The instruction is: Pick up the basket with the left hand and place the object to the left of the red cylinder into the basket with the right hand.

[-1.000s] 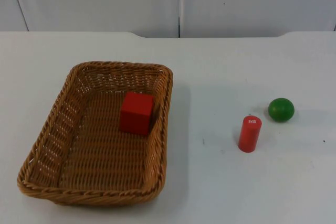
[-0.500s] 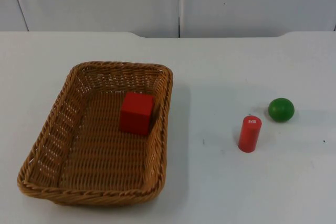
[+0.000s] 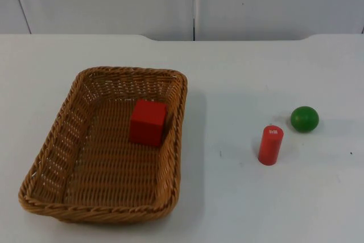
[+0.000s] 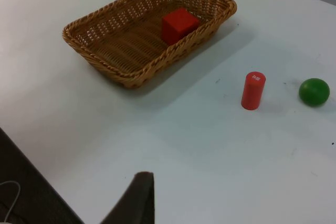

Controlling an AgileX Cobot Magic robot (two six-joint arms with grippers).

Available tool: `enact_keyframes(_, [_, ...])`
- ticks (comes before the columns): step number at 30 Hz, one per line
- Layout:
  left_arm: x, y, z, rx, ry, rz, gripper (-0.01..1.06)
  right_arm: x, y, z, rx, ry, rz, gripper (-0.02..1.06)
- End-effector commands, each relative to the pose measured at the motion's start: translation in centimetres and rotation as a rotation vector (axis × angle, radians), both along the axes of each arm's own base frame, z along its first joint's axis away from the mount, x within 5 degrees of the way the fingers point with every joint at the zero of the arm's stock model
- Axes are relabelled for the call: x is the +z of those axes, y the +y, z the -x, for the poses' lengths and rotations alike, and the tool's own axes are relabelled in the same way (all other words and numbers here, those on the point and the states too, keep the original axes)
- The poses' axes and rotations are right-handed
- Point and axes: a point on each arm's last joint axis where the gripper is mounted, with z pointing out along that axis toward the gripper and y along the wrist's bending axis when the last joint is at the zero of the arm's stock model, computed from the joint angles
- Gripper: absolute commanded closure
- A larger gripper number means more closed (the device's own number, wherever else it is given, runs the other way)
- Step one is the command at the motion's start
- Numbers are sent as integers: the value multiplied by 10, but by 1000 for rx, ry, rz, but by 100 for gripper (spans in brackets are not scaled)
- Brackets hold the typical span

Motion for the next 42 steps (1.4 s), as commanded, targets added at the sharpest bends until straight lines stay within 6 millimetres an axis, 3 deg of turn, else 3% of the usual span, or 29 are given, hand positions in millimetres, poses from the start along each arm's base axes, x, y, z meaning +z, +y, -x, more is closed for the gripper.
enact_keyframes(1, [-2,0,0,-1,5,1,0,-2,1,-1,-4,1,2,-1])
enact_keyframes(24, [-2,0,0,0,5,-1,0,-2,1,0,-4,2,1,-1])
enact_keyframes(42, [-2,0,0,0,5,-1,0,-2,4,-1,-378,2,1,-1])
